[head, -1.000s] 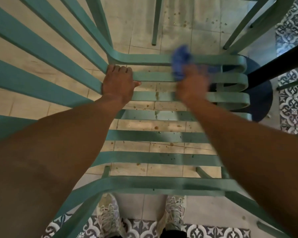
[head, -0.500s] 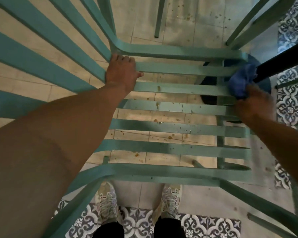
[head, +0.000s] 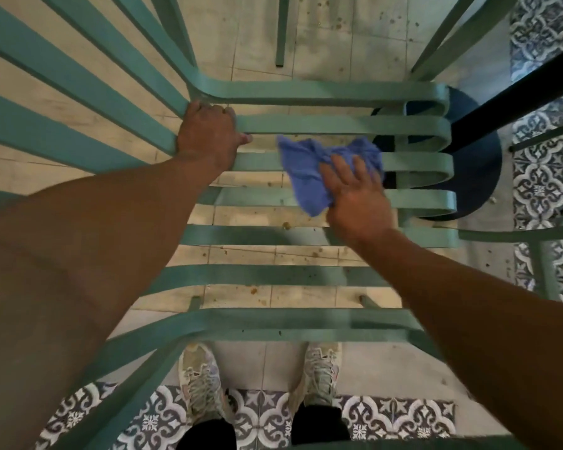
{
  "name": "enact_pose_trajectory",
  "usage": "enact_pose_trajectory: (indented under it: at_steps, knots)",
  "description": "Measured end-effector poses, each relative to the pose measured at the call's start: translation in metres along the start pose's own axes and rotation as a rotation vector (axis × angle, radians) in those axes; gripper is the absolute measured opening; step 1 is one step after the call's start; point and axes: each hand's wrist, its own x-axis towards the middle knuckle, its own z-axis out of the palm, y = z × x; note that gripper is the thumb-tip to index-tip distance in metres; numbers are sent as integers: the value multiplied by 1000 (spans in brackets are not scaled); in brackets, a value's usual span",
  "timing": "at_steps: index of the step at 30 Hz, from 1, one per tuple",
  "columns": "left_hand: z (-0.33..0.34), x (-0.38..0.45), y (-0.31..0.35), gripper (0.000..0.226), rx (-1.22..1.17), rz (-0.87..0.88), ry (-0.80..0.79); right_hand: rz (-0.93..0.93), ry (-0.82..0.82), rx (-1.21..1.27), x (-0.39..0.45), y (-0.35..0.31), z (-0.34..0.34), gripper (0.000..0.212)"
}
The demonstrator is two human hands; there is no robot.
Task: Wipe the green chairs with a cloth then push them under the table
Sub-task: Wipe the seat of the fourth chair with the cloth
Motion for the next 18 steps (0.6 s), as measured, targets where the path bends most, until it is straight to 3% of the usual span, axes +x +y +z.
enact_pose_trajectory:
  at_steps: [3,6,8,10,12,14,16,18]
  knots:
    - [2,0,1,53,-28,1,29,279,-5,12,-37,85,-31,62]
    - [7,0,-1,54,-30,3,43,398,-22,30,-43,80,-37,51]
    - [7,0,0,53,-31,7,68,323,-25,4,-33,33,-25,63]
    - [4,1,0,52,-37,-1,49,122,-47,67,-16,-38,-8,73]
    - [4,3,-1,52,-20,-6,18,-78,-87,135,0,-116,5,68]
    - [5,4,2,52,3,8,13,-154,-94,186,9,-168,12,62]
    - [6,4,2,52,2,1,19,-192,-88,173,12,-171,12,60]
    - [6,1,0,52,-49,-24,36,-301,-101,65,0,-131,9,65]
